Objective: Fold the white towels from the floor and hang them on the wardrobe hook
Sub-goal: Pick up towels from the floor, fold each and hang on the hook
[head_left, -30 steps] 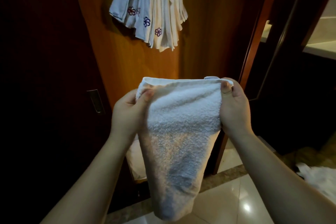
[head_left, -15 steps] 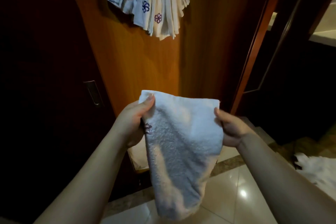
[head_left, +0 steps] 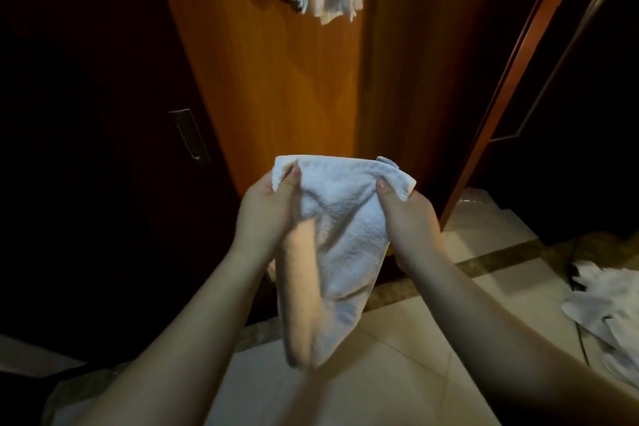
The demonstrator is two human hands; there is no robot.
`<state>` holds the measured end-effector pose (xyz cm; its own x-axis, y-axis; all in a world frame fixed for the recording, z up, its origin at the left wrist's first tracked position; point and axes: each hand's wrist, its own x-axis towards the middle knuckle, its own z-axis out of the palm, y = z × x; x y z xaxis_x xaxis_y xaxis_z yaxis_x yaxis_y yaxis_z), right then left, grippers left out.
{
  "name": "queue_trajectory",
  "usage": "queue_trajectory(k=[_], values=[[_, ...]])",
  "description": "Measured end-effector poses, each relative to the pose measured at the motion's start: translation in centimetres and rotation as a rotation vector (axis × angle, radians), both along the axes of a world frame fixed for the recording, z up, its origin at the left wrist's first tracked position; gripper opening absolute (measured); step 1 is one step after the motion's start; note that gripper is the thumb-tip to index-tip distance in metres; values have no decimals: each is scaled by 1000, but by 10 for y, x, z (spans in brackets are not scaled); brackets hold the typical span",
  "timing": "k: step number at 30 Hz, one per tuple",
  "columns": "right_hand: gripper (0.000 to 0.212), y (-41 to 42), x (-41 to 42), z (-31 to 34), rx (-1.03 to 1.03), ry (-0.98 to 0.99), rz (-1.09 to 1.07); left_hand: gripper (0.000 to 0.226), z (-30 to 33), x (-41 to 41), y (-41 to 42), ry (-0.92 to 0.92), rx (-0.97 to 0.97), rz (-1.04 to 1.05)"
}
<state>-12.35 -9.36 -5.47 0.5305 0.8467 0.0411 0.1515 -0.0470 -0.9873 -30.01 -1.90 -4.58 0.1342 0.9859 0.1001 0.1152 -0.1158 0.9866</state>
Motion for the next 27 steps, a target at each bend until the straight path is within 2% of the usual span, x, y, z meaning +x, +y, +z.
queue_trajectory(k=[4,6,10,13,18,20,23,27], values=[[31,-10,-26,-17,70,-95,16,23,-24,12,-31,-35,9,164],[31,-12,-29,-19,67,-95,68,22,-27,12,-41,-43,3,180],[28,-15,5,-12,130,64,270,19,-23,-9,-34,-175,-3,61],[27,-12,27,-6,123,168,373,19,-17,-25,-26,-207,-9,-55],[20,-4,28,-2,28,61,303,23,-10,-26,-17,-203,-84,-125],[21,-4,28,-3,-48,-18,301,25,-9,-27,-12,-138,-80,-96],[37,-5,23,-5,-142,-236,304,27,-8,-26,-12,-10,-44,-42],[73,-4,14,-11,-172,-150,368,30,-9,-21,-19,48,-57,21]])
